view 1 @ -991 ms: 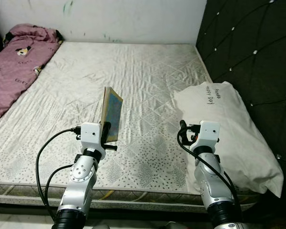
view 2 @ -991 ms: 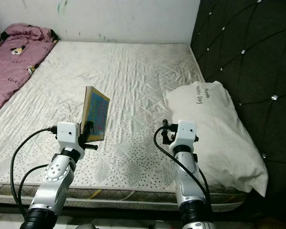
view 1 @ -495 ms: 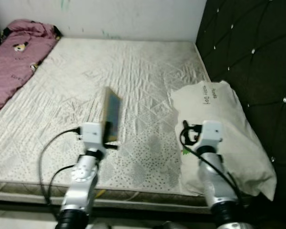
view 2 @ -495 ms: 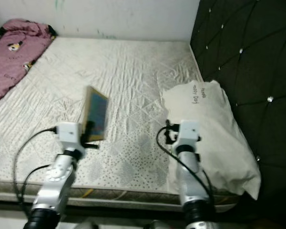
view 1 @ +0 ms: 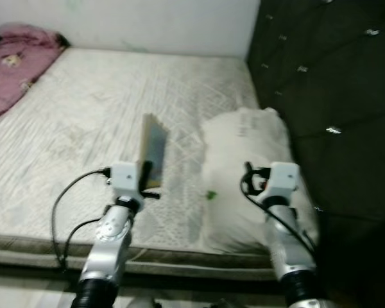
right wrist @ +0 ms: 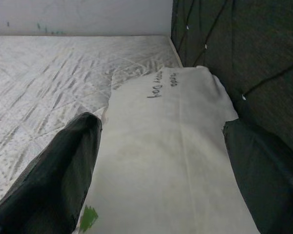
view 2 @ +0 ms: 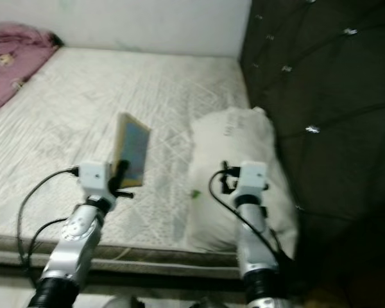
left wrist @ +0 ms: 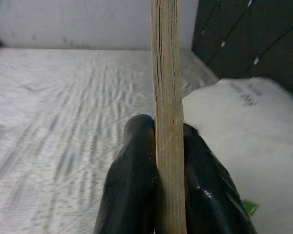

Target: Clean up the room

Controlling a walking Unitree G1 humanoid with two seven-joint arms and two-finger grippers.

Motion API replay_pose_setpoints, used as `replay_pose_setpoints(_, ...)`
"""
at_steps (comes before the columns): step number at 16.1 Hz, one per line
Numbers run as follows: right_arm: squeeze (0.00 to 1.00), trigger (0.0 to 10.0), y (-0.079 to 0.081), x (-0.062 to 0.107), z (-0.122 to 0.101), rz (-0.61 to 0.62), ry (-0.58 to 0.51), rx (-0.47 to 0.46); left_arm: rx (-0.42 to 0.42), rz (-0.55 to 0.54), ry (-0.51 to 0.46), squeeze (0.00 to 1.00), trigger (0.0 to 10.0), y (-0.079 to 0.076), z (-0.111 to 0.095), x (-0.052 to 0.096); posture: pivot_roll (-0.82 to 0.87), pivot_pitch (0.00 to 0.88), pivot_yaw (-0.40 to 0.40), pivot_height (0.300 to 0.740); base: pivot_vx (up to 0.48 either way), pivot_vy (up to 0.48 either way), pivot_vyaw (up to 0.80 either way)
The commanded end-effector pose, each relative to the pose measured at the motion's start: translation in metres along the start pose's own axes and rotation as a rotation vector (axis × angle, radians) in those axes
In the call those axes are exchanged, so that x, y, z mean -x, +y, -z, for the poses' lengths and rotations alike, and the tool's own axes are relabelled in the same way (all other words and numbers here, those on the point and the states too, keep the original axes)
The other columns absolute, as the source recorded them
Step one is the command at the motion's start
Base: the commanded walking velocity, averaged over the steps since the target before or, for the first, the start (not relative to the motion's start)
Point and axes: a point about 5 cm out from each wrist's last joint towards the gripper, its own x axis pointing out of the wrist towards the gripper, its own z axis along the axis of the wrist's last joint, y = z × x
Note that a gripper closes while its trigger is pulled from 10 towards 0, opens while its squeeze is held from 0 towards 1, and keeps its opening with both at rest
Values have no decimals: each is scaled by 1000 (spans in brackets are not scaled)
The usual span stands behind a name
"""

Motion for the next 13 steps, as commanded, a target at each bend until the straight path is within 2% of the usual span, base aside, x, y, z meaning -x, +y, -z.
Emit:
replay_pose_setpoints(1, 0, 10000, 0, -1, -3, -3, -7, 4, -81, 45, -84, 0, 10000, -2, -16, -2, 15, 0, 0, 740, 0, 0, 0)
replay_pose_setpoints(2, 0, 10000, 0, -1, -3, -3, -7, 3, -87, 90, -109, 0, 10000, -5, -19, 0, 15, 0, 0, 740, 0, 0, 0)
replay_pose_setpoints(3, 0, 10000, 0, -1, -3, -3, -6, 2, -78, 65, -103, 0, 10000, -4, -18, 1, 15, 0, 0, 740, 0, 0, 0)
replay_pose_setpoints(5, 0, 10000, 0, 0, -3, -1, -4, -1, -6, 36, -83, 0, 10000, -3, -16, 2, 16, 0, 2, 740, 0, 0, 0)
replay_pose_setpoints(6, 0, 10000, 0, 0, -2, -2, -2, -6, 6, 29, -84, 0, 10000, -3, -17, 2, 17, 0, 2, 740, 0, 0, -800)
replay_pose_setpoints(7, 0, 10000, 0, 0, -2, -1, -1, -6, 19, 66, -117, 0, 10000, -7, -19, 2, 18, 0, 3, 740, 0, 0, -800)
replay_pose_setpoints(8, 0, 10000, 0, 1, -2, -2, -1, -6, -8, 68, -99, 0, 10000, -8, -17, 3, 17, 0, 4, 740, 0, 0, 0)
replay_pose_setpoints(13, 0, 10000, 0, 3, -1, -1, 4, -5, -8, 99, -79, 0, 10000, -11, -14, 4, 13, 0, 5, 740, 0, 0, 0)
